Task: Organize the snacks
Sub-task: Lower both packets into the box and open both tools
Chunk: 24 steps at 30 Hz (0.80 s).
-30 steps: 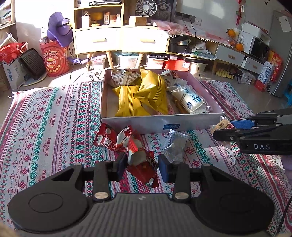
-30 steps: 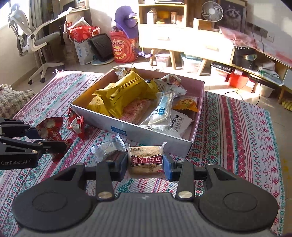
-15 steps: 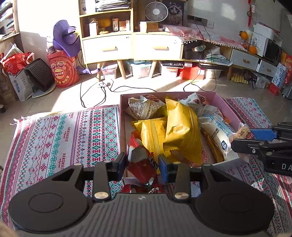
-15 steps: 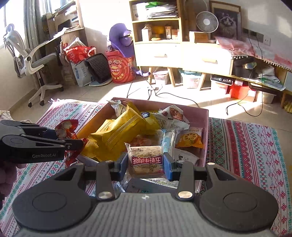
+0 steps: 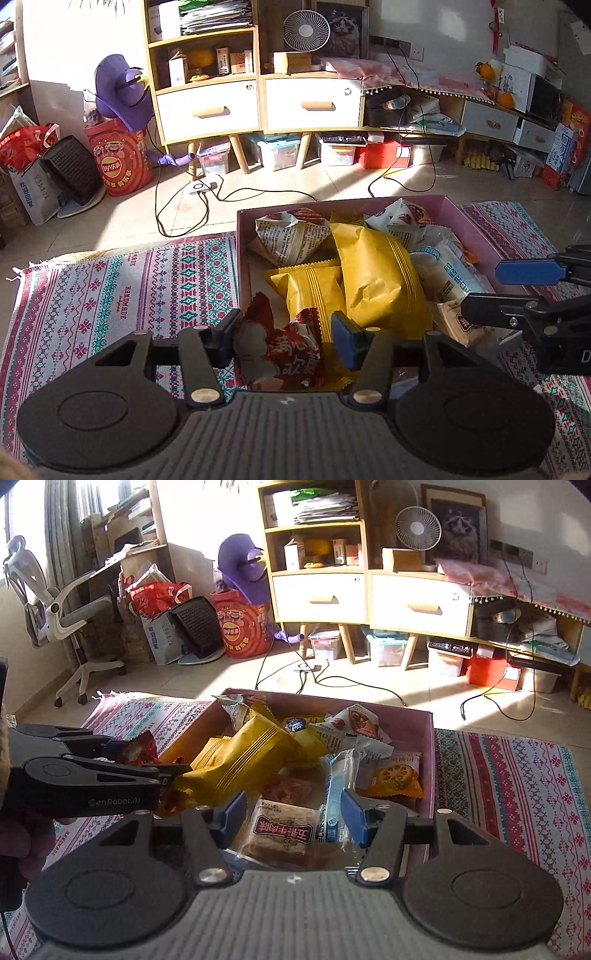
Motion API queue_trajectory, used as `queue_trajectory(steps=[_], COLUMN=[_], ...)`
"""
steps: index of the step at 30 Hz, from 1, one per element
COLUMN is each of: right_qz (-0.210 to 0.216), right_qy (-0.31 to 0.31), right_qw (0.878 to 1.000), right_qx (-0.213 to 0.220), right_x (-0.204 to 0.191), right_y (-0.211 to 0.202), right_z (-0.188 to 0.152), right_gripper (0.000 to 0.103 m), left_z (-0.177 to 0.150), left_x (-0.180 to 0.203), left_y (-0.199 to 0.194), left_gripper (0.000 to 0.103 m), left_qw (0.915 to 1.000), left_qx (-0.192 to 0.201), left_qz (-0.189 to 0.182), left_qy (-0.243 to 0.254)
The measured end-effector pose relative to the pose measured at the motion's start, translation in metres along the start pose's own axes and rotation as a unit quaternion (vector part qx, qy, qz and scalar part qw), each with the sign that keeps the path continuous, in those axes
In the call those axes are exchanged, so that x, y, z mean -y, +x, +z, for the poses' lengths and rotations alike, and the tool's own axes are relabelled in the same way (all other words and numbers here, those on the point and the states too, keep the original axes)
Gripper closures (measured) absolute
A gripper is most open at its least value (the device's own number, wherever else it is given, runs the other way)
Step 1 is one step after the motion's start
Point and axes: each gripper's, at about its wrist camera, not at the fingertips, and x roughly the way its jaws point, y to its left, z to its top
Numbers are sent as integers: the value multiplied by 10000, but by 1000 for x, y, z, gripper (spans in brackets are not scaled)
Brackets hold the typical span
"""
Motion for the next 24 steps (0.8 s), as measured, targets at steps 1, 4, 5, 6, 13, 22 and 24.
queue_trajectory(steps=[1, 4, 5, 6, 13, 22, 24], right_qz=[8, 6, 5, 7, -26, -121, -123], right_qy=[11, -21, -42, -61, -143, -188, -211], right_qw=[10000, 10000, 10000, 10000, 9999, 9997, 9996], right_qx=[4, 17, 19, 22, 8, -131, -168], right_x=[0, -3, -3, -5, -6, -1, -2], right_y=[-1, -5, -6, -7, -18, -34, -36], right_z=[0, 1, 1, 1, -2, -15, -19], right_gripper=[47, 42, 40, 39, 27, 11, 9], left_z=[0, 0, -1, -1, -9, -30, -38], left_x=[0, -1, -1, -2, -1, 2, 3], left_y=[-1, -4, -7, -10, -28, -48, -50], left_gripper=[39, 28, 25, 22, 7, 0, 0], left_qw=[10000, 10000, 10000, 9999, 9999, 10000, 10000], left_qx=[3, 13, 28, 37, 28, -10, -61], left_qz=[25, 52, 37, 19, 42, 26, -9], left_qy=[6, -52, -84, -109, -89, -32, -20])
